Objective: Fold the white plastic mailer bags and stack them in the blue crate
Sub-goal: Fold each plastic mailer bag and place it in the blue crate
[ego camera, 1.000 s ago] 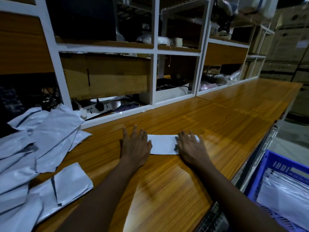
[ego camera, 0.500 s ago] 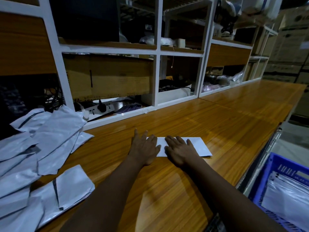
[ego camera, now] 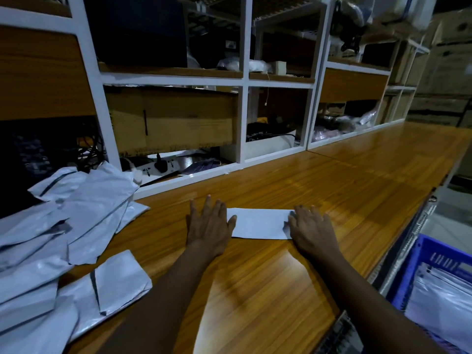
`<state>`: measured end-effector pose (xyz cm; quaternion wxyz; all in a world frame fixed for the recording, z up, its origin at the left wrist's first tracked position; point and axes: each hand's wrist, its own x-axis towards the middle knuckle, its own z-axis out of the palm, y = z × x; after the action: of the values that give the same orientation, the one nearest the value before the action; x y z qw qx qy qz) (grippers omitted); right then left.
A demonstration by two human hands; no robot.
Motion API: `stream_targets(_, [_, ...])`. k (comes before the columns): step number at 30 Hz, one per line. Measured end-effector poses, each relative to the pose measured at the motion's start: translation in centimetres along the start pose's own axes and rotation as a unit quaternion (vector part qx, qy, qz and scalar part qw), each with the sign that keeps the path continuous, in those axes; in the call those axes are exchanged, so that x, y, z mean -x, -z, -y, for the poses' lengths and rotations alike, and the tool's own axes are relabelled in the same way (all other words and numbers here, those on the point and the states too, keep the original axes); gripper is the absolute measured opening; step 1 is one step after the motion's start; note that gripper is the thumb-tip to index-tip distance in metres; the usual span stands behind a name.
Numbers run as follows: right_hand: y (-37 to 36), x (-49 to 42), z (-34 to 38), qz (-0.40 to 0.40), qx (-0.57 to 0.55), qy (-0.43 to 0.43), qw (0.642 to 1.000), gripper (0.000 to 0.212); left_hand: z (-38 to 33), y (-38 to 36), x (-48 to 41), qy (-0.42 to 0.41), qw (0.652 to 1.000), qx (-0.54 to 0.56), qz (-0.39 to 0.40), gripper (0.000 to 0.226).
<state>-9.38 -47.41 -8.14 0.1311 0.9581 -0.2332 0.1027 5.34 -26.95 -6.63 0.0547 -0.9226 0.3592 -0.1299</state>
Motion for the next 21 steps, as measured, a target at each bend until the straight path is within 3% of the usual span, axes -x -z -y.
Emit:
stream_targets(4, [1.0, -0.9, 4.6, -0.034, -0.097, 0.065, 0.993, 0.051, -3.0, 0.3, -0.3, -0.036, 0.996, 0.027, -0.073, 0.083])
stream_targets(6, [1.1, -1.4, 6.6, -0.017, -0.118, 0.084, 0.989, 0.056, -4.3, 0.4, -0.7, -0.031, 0.997, 0.055, -0.051, 0.073])
stream_targets(9, [0.4, -2.1, 7.4, -0.011, -0.121, 0.046, 0.992, 0.06, -5.0, 0.2, -1.0, -0.001, 0.995, 0.104, -0.008, 0.057])
stream_targets(14, [-0.2, -2.0, 7.3, 0.013, -0.088, -0.02, 0.996, 0.069, -5.0, 0.0, -1.3, 0.06, 0.984, 0.163, 0.05, 0.057])
stream_targets(21, [0.1, -2.0, 5.8, 0.017, -0.107, -0.093, 0.99, 0.046, -3.6, -0.6, -1.5, 0.11, 0.974, 0.185, 0.068, 0.06])
